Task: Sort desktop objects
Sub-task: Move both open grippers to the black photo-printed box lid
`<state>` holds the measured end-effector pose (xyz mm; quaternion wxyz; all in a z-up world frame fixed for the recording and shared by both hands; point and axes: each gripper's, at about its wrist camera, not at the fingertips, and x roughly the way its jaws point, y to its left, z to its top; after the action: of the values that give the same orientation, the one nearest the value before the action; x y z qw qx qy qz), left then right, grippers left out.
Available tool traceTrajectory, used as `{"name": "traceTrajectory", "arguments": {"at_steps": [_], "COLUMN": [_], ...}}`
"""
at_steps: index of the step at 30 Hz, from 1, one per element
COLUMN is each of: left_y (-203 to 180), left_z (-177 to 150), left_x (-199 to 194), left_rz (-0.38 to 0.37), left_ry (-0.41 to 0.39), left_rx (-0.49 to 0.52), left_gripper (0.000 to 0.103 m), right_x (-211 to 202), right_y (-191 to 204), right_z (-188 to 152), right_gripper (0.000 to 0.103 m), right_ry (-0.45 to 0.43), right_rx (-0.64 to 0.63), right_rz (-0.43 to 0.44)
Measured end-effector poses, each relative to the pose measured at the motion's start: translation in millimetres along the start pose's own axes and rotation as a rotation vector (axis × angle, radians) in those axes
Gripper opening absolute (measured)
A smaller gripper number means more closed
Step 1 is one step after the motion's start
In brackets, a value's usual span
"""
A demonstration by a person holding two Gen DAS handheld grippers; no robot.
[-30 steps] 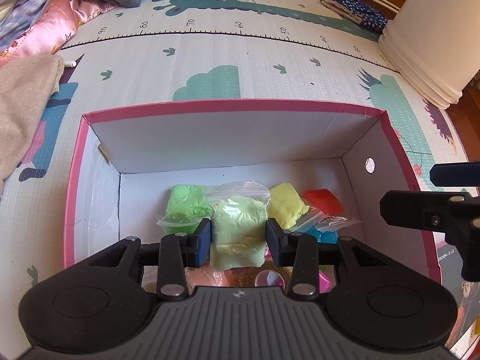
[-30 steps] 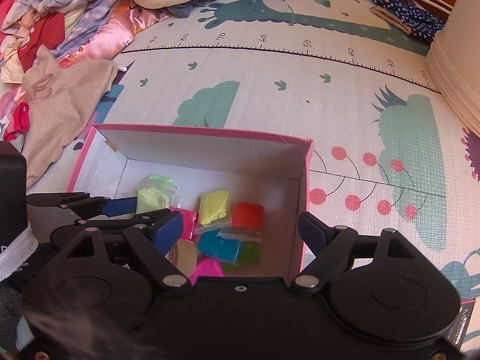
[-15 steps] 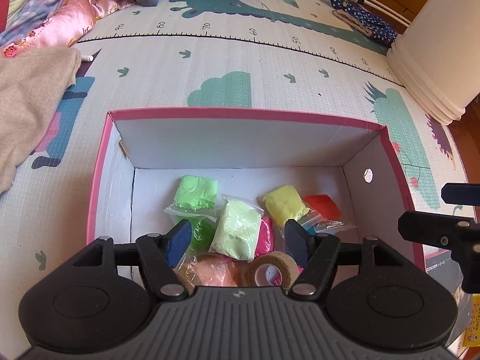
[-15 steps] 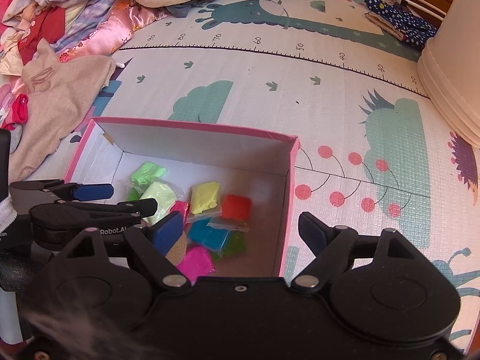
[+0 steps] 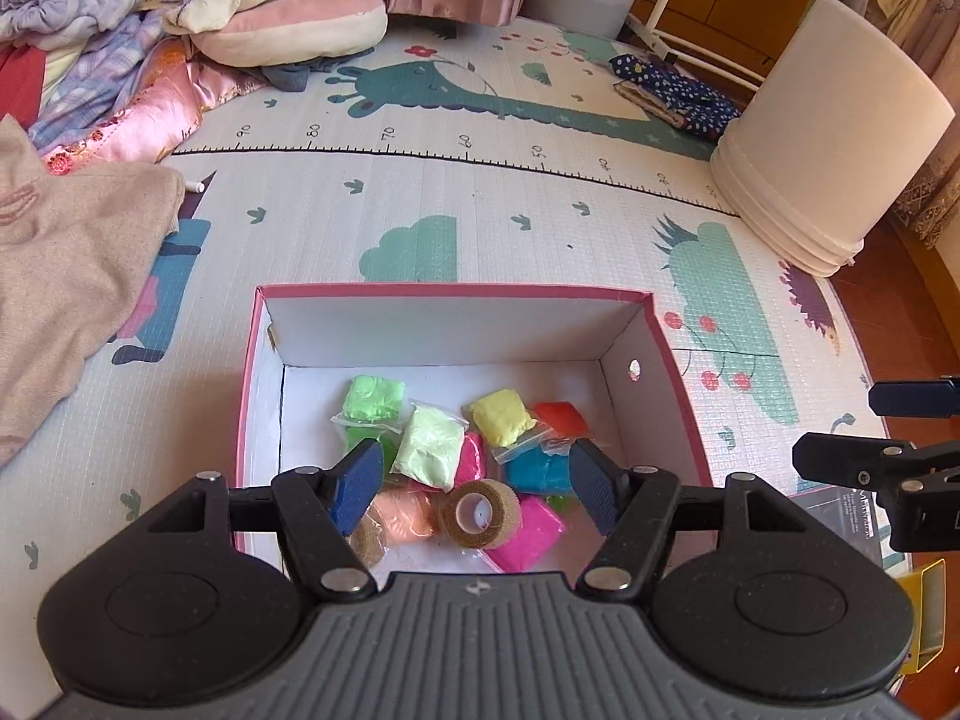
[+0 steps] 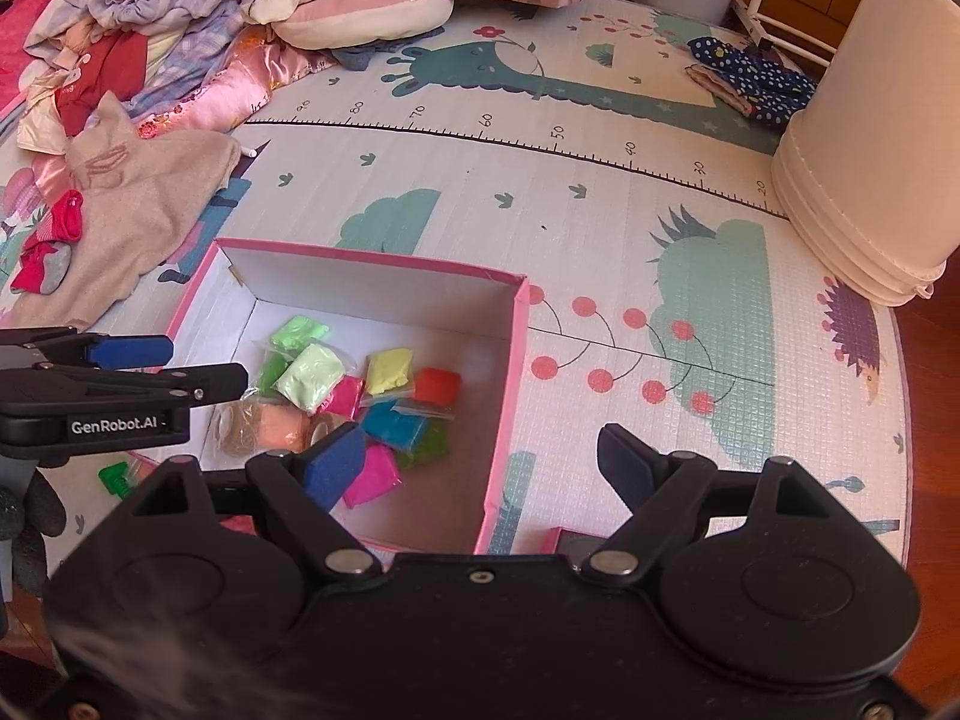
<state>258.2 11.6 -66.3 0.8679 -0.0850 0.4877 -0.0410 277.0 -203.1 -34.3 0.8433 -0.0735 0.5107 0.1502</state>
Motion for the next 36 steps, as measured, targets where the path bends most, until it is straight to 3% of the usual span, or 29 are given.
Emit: {"name": "traceTrajectory", "arguments": {"at_steps": [8,19,25,29,36], "left_y": [-36.3,-100.8,-139.3,-159.9,-174.3], "left_z": [-23.0,-73.6,-107.5,-128.0,-152.6], "left_x": [-50.2,-77.9,-69.1,-53.0,-12.3], "left_rz": [-0.063,-0.14,-0.178,-0.222,-0.272], "left_ry": [-0.051,-0.041,0.006,0.048,0.11], "left_rx": [0.011,0.089,0.18,0.224,0.179], "left_gripper": [0.068,0.068,0.068,0.068,0.069], "right_x": [-49.6,-94.3,-103.8,-100.0,-65.1], "right_y": [-16.2,-39.3,-70.2,-110.6,-175.3], "right_z": [-32.4,-85.3,-112.2,-124.8,-152.0], "right_gripper": [0.085,0.085,0.085,0.085,0.085], "right_ry": [-0.002,0.006,0.056,0.09,0.105], "right_rx": [-0.04,-0.038,-0.035,0.03,0.198], "right_rz": [-0.072,-0.123,-0.155,-0.167,-0.182]}}
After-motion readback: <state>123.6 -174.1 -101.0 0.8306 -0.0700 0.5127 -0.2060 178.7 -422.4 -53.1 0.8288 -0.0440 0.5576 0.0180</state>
